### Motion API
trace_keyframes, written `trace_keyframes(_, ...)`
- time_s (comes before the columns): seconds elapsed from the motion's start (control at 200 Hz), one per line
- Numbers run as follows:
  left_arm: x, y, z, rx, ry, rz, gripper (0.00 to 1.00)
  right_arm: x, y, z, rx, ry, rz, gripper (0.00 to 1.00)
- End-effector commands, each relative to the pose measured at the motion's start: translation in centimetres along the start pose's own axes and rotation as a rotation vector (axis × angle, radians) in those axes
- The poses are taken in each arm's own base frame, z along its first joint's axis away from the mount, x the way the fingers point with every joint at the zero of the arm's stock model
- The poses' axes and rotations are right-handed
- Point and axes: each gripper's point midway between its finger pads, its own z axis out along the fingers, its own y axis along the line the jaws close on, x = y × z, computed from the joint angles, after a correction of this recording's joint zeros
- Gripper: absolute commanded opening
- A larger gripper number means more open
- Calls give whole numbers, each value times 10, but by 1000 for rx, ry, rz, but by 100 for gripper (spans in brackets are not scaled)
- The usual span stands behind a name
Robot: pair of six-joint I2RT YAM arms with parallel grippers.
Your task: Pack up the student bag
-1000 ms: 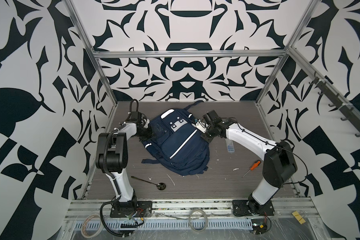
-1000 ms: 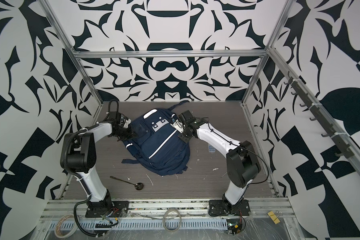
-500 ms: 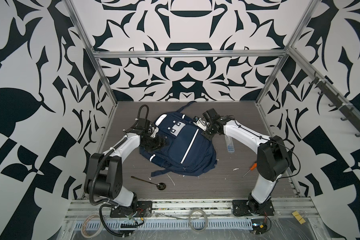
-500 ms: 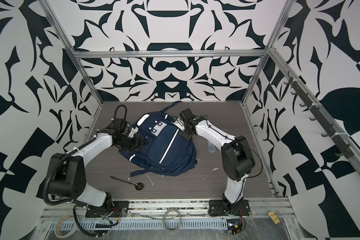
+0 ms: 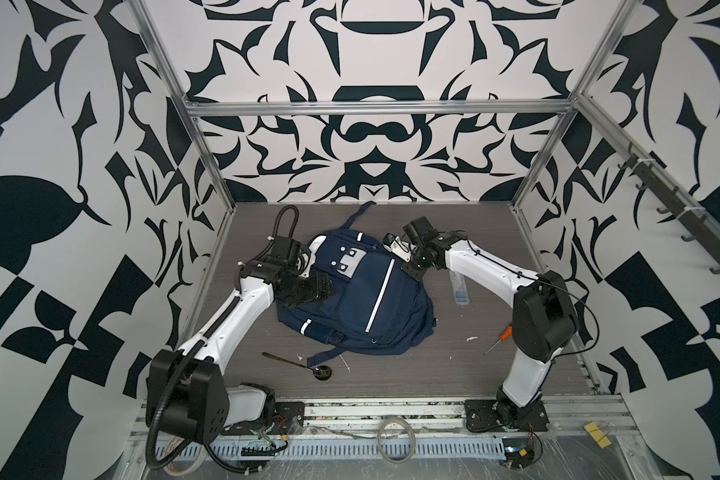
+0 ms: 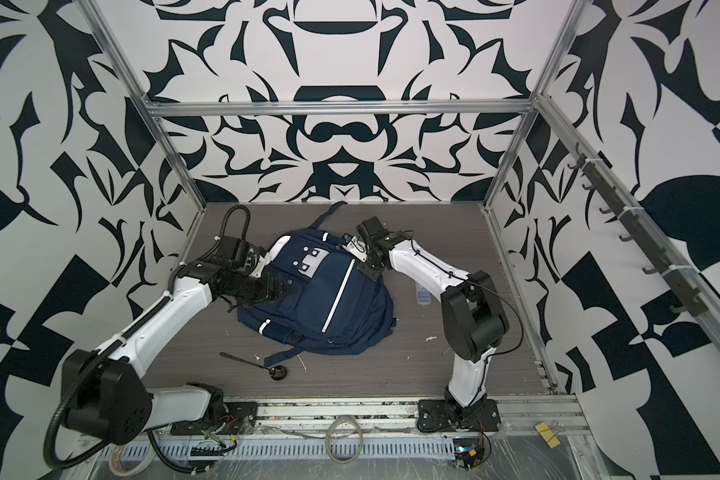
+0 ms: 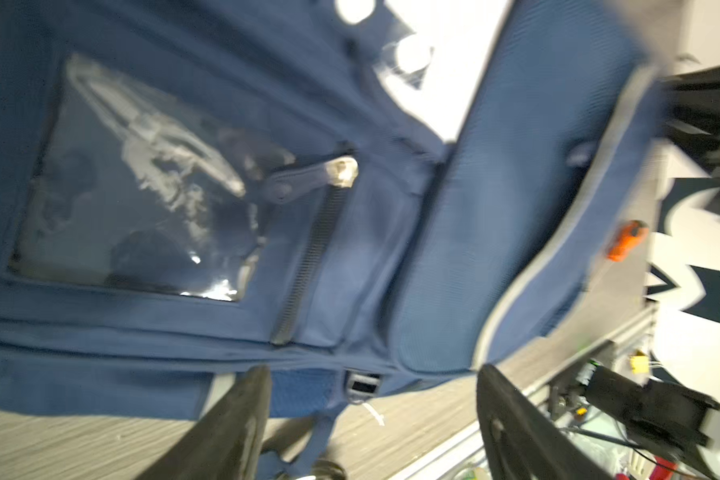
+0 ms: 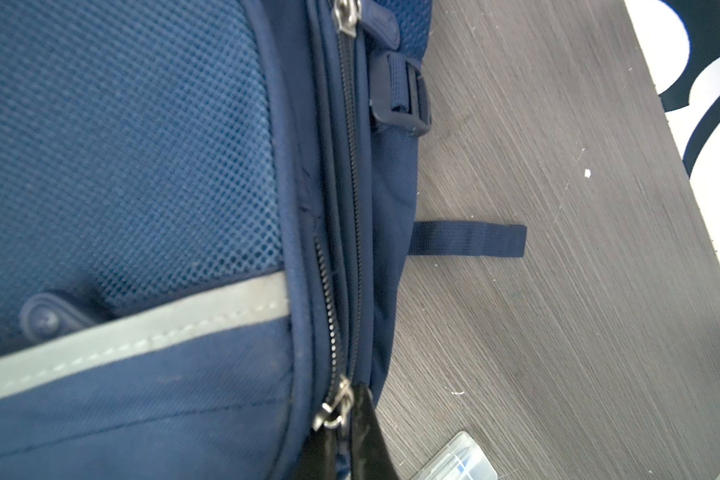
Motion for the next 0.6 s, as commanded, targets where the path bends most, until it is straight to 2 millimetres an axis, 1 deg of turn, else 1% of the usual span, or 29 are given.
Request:
trace_keyframes(0.0,30,-15,5,82,92,-60,78,-24,-2,-7,4,-77,20,0)
trace_keyframes(0.1,51,-12,21,78,142,-94,74,-26,-3,-8,5,-83,23,0)
trace_keyframes(0.21,59,-11,35,117,171,-146,71,-27,-3,-7,3,-85,23,0)
trace_keyframes(0.22,62,-8,41,109,191,-159,70,-27,-3,-7,3,-86,24,0)
trace_keyframes(0.245,63,-6,46,105,204,-167,69,-27,-3,-7,3,-86,23,0)
trace_keyframes(0.405,59,-5,66,96,210,-170,63,-27,-2,-9,-1,-88,21,0)
trace_keyframes(0.595,48,-8,87,124,206,-206,47,-27,0,-10,-9,-92,17,0)
